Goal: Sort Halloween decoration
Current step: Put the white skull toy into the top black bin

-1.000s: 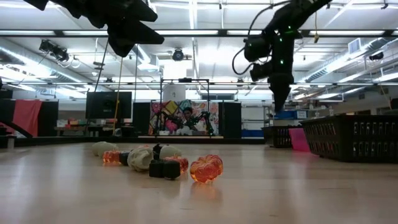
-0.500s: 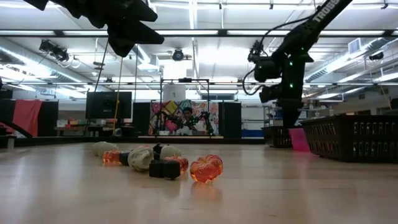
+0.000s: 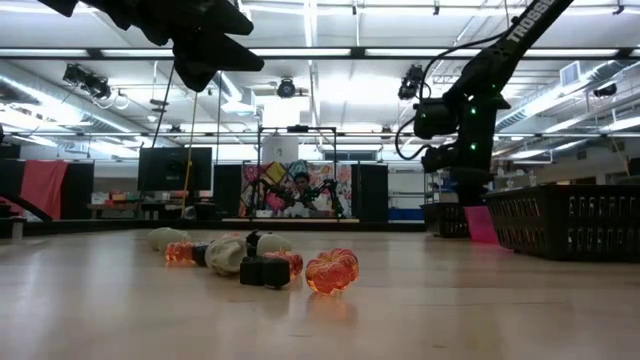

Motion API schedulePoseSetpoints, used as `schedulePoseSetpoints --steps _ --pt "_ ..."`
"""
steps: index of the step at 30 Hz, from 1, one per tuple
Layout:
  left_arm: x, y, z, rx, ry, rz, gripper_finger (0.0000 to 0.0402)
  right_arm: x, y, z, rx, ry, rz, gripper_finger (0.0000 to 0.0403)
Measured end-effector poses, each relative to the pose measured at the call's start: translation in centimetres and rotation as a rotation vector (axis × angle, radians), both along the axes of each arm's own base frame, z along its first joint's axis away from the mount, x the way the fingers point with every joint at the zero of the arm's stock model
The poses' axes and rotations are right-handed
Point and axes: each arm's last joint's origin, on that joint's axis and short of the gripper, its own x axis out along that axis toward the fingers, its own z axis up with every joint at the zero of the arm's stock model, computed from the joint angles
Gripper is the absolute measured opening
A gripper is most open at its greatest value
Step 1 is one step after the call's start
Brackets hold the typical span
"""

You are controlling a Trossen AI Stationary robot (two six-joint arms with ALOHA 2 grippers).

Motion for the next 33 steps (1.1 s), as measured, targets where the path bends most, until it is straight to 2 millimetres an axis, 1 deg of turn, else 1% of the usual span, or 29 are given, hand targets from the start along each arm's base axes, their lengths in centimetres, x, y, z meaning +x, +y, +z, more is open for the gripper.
schedulePoseSetpoints --steps 6,10,15,19,23,28,30,33 --pt "0.0 0.0 0.0 0.0 0.0 0.0 0.0192 0.1 0.0 0.0 0.014 -0.025 0.0 0.0154" --pt "0.0 0.0 0.0 0.0 0.0 0.0 0.0192 0.1 0.0 0.2 0.011 -0.009 -0.003 0.0163" --pt "0.0 0.0 0.0 0.004 0.0 -0.002 0.0192 0.7 0.1 2.0 0.014 0.053 0.01 0.0161" --pt "0.0 0.0 0.0 0.009 -0.002 0.01 0.0192 1.9 0.8 3.9 -0.003 0.083 0.024 0.016" --pt "0.0 0.1 0.0 0.015 -0.003 0.022 0.0192 3.9 2.4 5.4 -0.03 0.046 0.083 0.016" --pt "0.0 0.1 0.0 0.015 -0.003 0.022 0.0192 6.5 5.6 6.9 -0.143 0.035 0.201 0.016" --pt "0.0 0.1 0.0 0.015 -0.003 0.022 0.0192 7.4 6.7 7.6 -0.181 0.022 0.24 0.016" --pt "0.0 0.1 0.0 0.015 -0.003 0.022 0.0192 8.3 8.2 8.4 -0.195 -0.012 0.28 0.016"
